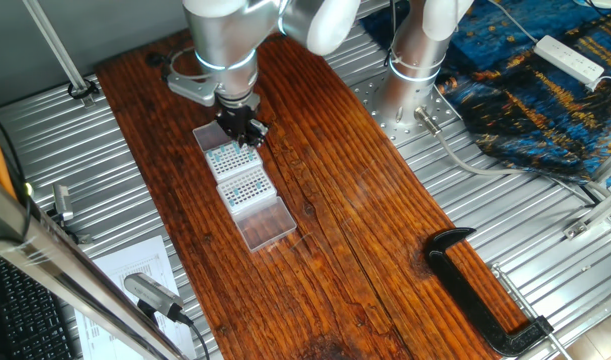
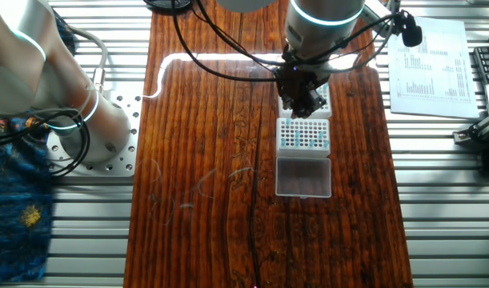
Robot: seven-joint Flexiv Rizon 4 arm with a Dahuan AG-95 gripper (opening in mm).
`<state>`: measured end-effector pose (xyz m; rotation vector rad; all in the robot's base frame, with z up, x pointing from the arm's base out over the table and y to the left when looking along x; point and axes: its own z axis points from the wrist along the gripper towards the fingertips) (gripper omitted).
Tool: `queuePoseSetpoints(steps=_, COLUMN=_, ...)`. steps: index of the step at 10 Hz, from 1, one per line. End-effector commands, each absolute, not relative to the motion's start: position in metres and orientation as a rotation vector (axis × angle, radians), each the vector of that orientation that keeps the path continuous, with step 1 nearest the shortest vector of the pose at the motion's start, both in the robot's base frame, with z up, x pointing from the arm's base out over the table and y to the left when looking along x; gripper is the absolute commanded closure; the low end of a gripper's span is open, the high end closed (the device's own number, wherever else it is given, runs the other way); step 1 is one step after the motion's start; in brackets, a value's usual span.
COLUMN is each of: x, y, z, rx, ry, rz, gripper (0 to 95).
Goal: Transfer all medium pipette tips from one holder to another
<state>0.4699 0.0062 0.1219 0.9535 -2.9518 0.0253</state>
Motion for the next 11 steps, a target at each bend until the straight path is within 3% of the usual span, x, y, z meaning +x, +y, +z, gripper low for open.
queuePoseSetpoints(steps=1, x=0.488, y=0.017, z=0.122, rx=0.903, ry=-2.962, rz=0.025, gripper=76.0)
queuePoseSetpoints(steps=11, x=0.540, y=0.053, z=0.103, rx=0.798, ry=-2.992, rz=-0.008, gripper=76.0)
